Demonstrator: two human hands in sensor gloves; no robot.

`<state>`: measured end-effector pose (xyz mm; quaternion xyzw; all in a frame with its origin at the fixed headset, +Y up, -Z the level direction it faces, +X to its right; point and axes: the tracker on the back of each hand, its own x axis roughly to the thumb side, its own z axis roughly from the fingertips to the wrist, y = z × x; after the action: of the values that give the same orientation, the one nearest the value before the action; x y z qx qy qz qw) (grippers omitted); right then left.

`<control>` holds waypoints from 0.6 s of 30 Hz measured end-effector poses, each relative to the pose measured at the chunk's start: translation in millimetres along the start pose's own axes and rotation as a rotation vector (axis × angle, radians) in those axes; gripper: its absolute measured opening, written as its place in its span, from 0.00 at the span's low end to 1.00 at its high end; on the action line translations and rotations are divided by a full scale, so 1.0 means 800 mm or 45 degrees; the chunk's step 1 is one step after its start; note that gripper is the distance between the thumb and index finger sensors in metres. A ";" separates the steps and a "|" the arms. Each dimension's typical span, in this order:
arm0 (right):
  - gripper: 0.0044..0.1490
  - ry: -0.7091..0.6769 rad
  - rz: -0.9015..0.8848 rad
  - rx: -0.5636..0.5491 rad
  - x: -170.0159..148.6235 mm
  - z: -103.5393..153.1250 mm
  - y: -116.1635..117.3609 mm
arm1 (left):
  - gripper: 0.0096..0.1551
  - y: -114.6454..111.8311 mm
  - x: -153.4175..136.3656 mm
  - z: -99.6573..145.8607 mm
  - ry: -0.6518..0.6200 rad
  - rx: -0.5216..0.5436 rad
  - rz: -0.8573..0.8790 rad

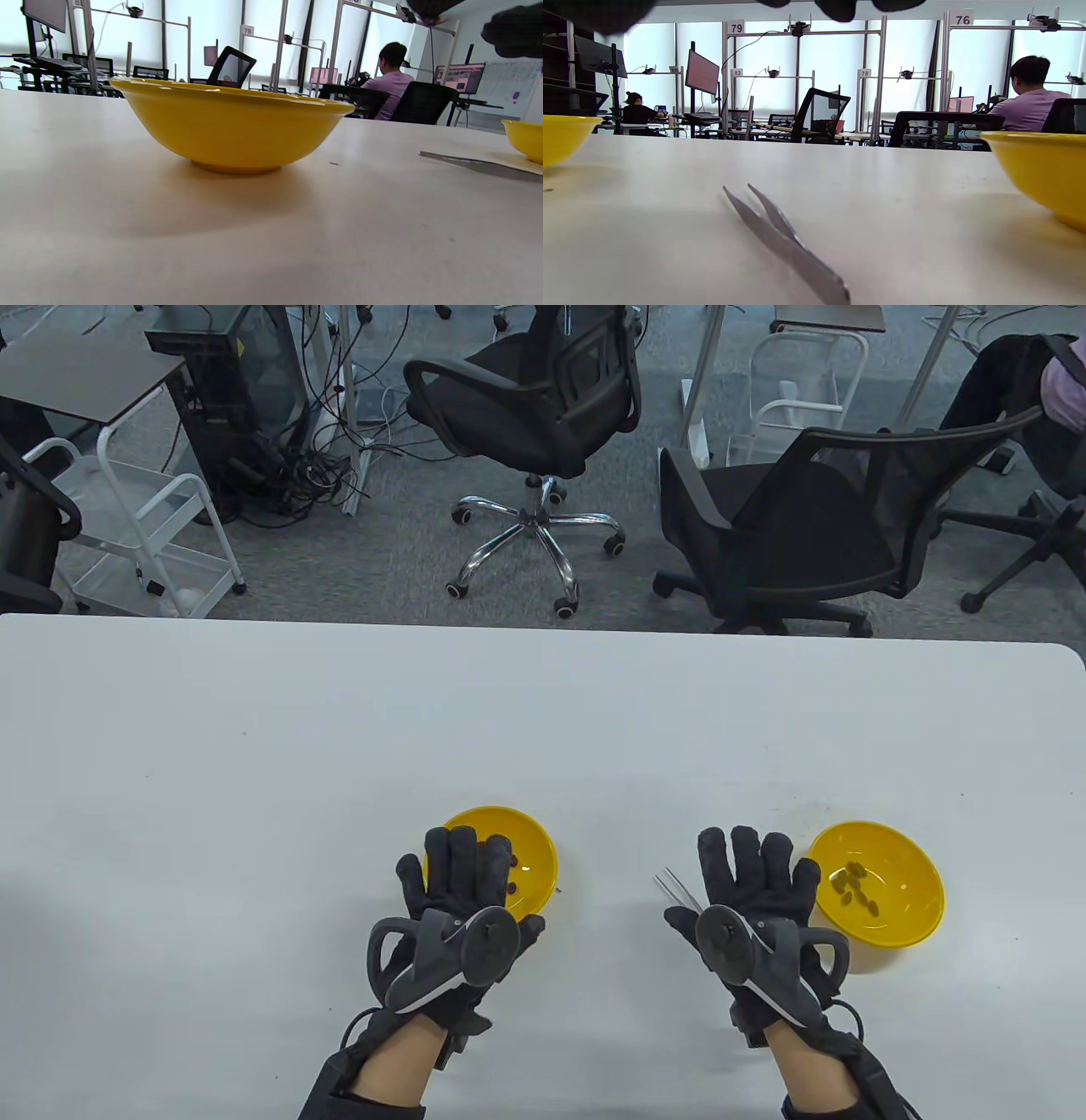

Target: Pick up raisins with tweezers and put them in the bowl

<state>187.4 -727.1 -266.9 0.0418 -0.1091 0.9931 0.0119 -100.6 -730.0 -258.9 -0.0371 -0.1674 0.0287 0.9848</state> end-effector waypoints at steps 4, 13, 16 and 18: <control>0.63 -0.076 0.043 0.036 0.002 0.000 0.005 | 0.57 -0.010 0.013 -0.003 -0.045 -0.116 -0.085; 0.63 -0.093 0.109 0.042 0.008 0.001 0.004 | 0.57 -0.015 0.014 -0.005 -0.045 -0.151 -0.096; 0.63 -0.091 0.122 0.052 0.009 0.001 0.002 | 0.57 -0.015 0.015 -0.004 -0.045 -0.152 -0.102; 0.63 -0.089 0.130 0.057 0.009 0.002 0.001 | 0.57 -0.015 0.015 -0.004 -0.047 -0.151 -0.102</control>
<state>180.3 -728.2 -265.1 0.0710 -0.0894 0.9925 -0.0434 -87.4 -741.1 -257.2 -0.0879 -0.1882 -0.0200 0.9780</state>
